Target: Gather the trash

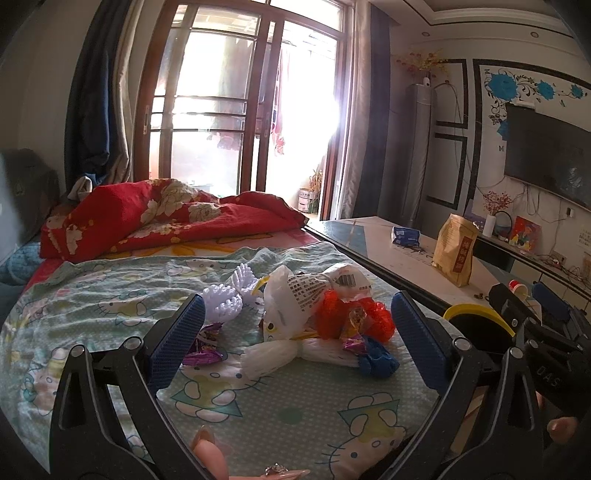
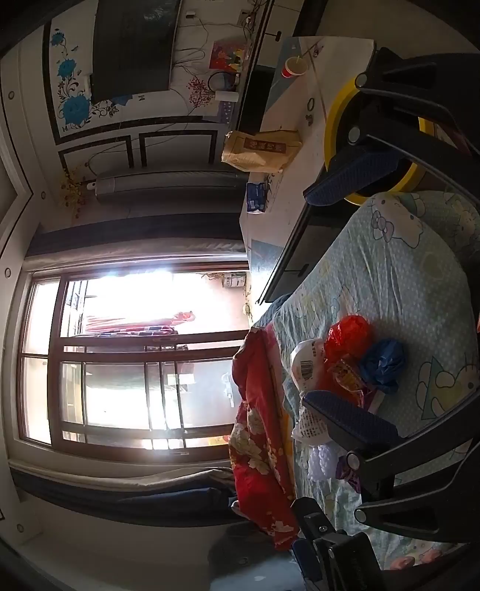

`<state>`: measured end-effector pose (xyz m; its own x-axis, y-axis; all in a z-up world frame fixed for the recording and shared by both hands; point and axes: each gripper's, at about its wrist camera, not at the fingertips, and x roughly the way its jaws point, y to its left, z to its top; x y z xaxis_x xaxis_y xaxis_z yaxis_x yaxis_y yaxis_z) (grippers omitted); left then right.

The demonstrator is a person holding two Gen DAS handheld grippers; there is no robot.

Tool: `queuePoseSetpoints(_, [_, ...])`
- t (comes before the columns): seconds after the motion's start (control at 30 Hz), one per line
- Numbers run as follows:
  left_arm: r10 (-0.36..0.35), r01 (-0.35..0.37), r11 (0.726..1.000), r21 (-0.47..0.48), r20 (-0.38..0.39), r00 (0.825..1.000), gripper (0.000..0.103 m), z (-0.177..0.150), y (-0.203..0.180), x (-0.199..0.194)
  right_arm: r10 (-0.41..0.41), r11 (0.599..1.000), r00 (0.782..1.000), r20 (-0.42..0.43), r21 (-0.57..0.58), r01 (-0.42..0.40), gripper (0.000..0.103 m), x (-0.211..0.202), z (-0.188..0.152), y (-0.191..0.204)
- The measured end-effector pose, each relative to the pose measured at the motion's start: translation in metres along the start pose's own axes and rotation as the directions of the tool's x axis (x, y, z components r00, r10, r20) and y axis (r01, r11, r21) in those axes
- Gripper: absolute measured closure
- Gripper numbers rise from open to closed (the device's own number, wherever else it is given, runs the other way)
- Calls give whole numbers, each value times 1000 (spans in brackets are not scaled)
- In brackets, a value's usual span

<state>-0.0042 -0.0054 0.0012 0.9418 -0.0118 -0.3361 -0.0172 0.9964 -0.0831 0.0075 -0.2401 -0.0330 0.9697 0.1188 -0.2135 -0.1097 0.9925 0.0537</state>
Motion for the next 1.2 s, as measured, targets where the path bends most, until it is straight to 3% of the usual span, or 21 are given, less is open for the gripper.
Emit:
queuePoseSetpoints(0.93, [-4, 4, 1000, -6, -13, 1000, 10, -2, -5, -1, 11, 1000, 1000, -12, -14, -11, 6, 4, -3, 2])
queuePoseSetpoints(1.2, [39, -40, 998, -41, -36, 999, 10, -1, 15, 12, 116, 991, 991, -74, -64, -121, 6, 17, -1, 22])
